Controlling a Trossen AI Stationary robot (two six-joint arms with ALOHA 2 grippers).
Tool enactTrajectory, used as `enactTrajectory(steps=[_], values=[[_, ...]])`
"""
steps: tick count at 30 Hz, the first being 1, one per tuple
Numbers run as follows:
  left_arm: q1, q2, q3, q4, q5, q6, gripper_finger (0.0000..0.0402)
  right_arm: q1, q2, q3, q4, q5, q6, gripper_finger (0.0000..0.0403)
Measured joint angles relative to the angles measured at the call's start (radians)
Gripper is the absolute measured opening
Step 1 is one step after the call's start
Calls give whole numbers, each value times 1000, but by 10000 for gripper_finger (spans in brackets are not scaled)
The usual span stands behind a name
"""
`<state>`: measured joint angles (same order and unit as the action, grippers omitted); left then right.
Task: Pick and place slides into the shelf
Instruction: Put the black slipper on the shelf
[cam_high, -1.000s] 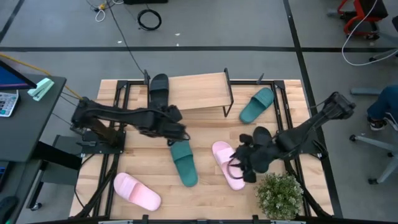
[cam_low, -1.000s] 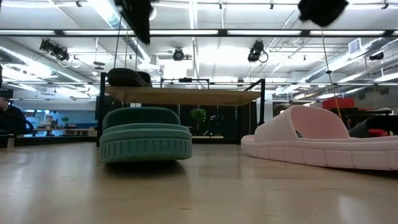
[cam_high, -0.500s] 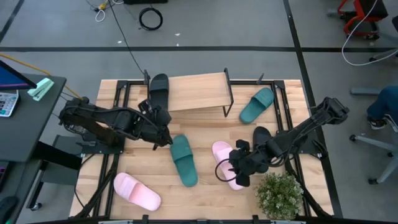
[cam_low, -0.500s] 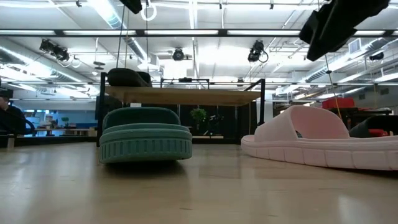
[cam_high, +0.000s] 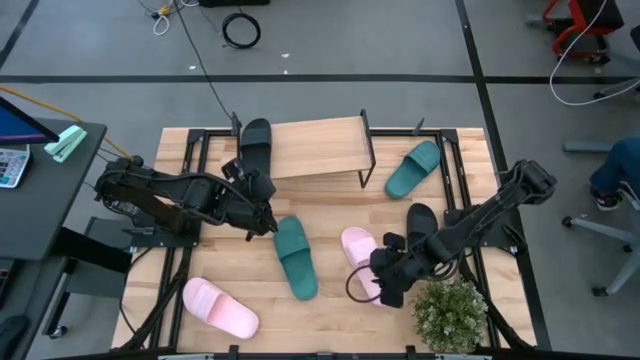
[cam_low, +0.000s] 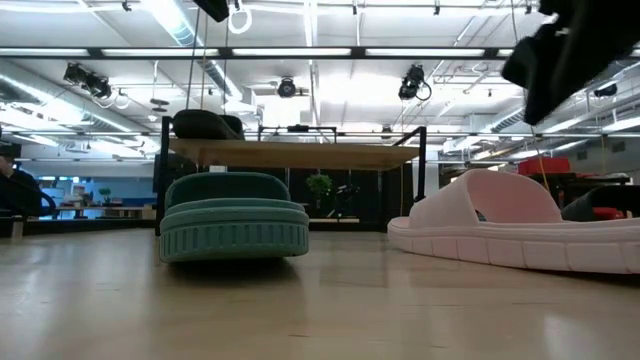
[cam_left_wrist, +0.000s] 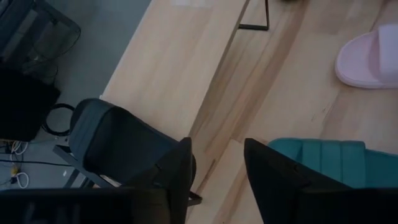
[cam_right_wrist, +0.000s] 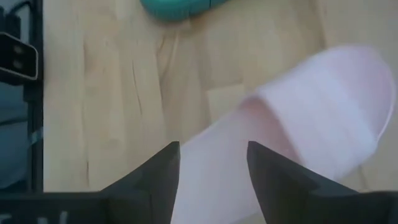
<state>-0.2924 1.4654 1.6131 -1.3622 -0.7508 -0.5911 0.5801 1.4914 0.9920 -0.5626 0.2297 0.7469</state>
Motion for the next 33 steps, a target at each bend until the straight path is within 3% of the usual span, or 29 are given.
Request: enactTrajectory(steps=[11, 19, 24, 33], values=[[0, 0, 0, -3, -1, -1, 150, 120, 66, 0, -130, 7, 220, 219], [0, 0, 0, -3, -1, -1, 157, 125, 84, 0, -234, 3, 233, 207], [0, 0, 0, -3, -1, -1, 152, 125, 85, 0, -230, -57, 279, 211], [0, 0, -1, -3, -12, 0, 142, 130, 85, 0, -232, -72, 282, 215]])
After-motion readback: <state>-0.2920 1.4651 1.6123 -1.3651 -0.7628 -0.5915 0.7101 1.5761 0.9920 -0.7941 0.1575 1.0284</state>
